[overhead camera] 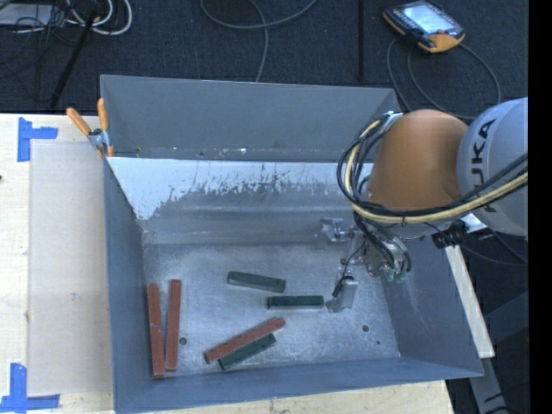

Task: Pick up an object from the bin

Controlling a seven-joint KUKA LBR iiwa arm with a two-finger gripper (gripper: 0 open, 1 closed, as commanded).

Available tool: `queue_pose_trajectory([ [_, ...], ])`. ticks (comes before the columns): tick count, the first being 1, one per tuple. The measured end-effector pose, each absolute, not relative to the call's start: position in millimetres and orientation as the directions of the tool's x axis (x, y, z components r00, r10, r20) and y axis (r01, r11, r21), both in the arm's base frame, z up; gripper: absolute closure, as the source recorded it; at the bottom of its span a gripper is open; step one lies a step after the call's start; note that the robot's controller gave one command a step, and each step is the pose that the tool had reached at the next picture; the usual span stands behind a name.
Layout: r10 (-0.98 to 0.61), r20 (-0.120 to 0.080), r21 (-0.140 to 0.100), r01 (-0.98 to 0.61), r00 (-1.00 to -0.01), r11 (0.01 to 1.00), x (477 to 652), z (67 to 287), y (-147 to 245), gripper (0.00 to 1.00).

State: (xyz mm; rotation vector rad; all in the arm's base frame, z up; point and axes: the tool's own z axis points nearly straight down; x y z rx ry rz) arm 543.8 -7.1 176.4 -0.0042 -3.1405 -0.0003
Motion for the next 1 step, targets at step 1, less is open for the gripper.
queue_pose_trajectory([
  [1,0.003,0.001,0.0,0.003,-1.0,1.0,543.8,176.4,-7.1,0.0],
])
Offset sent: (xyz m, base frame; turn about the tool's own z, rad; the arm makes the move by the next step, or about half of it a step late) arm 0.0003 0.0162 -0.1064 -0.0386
